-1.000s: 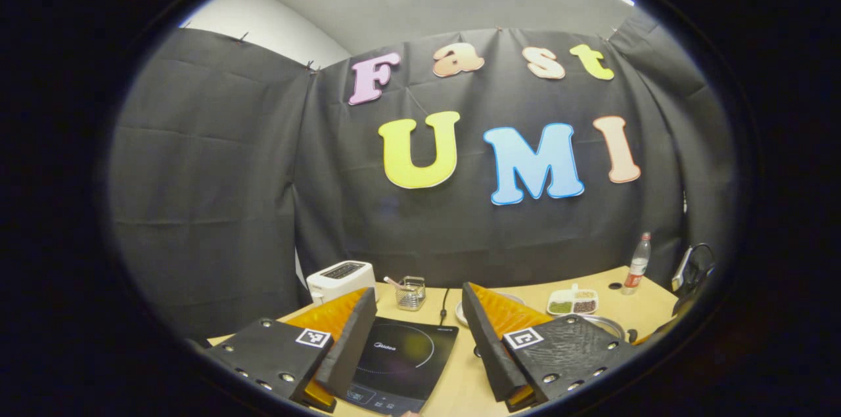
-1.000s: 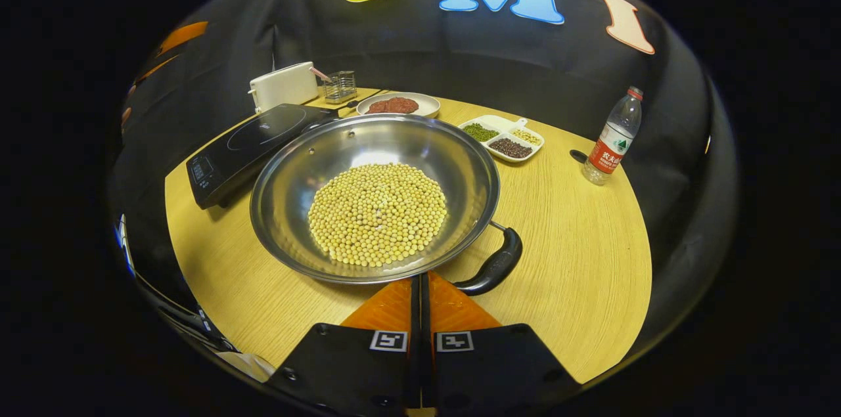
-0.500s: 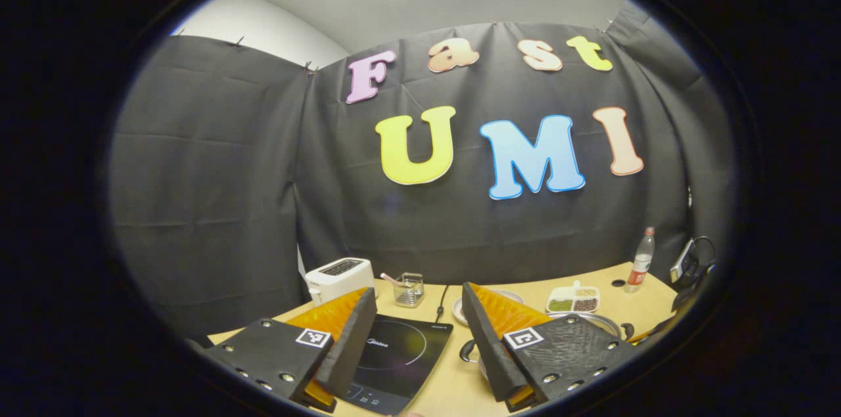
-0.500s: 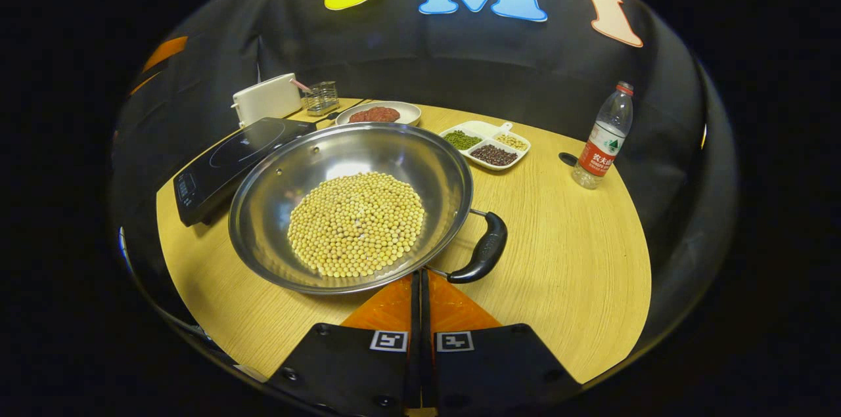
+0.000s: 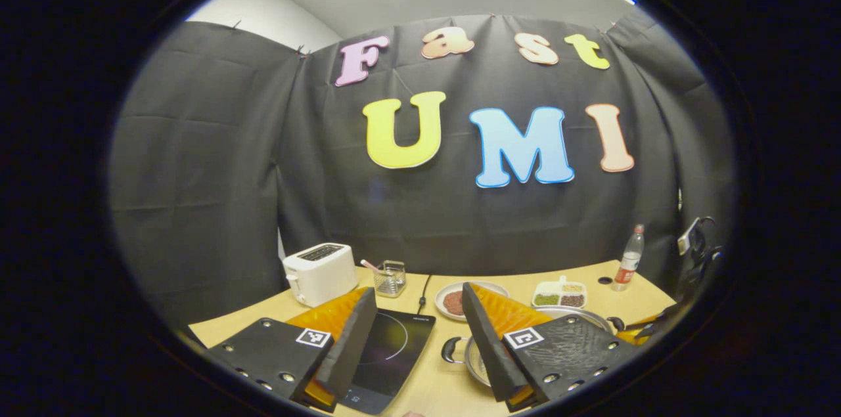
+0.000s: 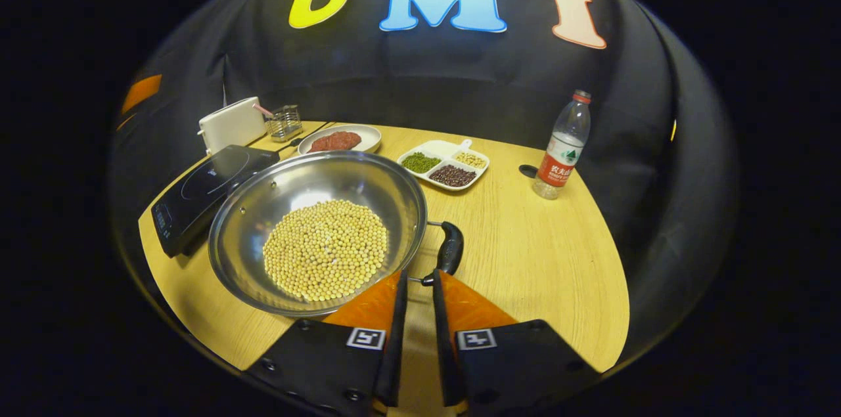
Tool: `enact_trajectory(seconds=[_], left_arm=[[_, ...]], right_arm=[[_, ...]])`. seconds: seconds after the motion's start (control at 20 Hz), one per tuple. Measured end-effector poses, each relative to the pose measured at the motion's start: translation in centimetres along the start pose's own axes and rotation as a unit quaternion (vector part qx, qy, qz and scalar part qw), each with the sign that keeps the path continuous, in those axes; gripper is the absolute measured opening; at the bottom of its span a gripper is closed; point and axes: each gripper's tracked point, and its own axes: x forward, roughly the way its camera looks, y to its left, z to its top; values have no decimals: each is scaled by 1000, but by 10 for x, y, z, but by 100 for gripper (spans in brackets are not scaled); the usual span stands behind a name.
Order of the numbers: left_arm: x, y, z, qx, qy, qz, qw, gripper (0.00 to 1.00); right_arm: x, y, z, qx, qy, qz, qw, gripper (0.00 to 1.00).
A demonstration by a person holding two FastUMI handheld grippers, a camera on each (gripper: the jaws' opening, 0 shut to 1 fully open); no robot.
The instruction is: First push the handle of the pot to place it horizontally, then grasp the pot with both hands and set it on the induction cooktop.
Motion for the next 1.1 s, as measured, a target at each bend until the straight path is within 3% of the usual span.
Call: enact_trajectory(seconds=[0.05, 0.2, 0.5, 1.1], left_arm=[[6, 0, -1, 2, 2, -9, 1000, 80], [23, -2, -10, -1, 8, -36, 999, 77], [59, -22, -42, -9, 51, -93, 994, 77], [110, -51, -121, -13, 138, -139, 981, 81]], right_arm=[[-6, 0, 6, 10, -9, -5, 1000, 35], [-17, 0, 27, 46, -39, -22, 998, 97], [-15, -2, 43, 85, -53, -55, 993, 96], [23, 8, 40, 101, -25, -59, 993, 94]])
